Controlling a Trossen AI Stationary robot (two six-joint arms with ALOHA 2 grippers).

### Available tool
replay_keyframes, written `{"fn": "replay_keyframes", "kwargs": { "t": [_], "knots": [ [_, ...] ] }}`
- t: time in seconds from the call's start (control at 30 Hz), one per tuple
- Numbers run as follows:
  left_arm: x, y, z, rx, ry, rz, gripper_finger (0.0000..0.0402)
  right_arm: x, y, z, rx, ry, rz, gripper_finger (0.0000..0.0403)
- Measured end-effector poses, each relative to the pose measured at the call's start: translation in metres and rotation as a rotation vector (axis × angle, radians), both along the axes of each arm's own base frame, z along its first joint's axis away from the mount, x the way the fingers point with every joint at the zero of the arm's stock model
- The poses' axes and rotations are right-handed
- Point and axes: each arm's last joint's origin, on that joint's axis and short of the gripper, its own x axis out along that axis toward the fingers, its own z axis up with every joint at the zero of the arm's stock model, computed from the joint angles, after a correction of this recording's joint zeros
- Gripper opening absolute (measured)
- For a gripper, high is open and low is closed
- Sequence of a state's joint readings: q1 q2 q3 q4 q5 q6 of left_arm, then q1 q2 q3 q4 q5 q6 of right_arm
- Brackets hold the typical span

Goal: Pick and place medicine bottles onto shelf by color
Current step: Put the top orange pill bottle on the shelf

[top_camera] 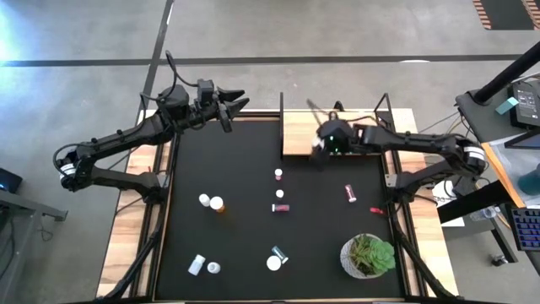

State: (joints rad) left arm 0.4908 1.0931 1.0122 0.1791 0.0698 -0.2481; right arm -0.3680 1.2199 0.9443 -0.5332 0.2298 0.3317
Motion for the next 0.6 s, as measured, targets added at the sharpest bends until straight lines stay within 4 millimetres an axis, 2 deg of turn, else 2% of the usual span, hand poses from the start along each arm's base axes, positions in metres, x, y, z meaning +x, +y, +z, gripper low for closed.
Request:
{"fn": "replay_keyframes", "kwargs": {
  "t": [0.17,0.4,0.6],
  "knots": [
    [0.0,0.0,0.0,-0.001,0.002,0.0,0.0164,-0.012,-0.031,-0.01,0.07,-0.001,-0.225,0.022],
    [0.0,0.0,-0.001,-0.001,0.004,0.0,0.0164,-0.029,-0.064,-0.016,0.083,0.013,-0.369,0.0221],
    [0.0,0.0,-0.001,0.001,0.004,0.001,0.0164,-0.044,-0.084,-0.019,0.071,0.031,-0.474,0.0221]
  ]
}}
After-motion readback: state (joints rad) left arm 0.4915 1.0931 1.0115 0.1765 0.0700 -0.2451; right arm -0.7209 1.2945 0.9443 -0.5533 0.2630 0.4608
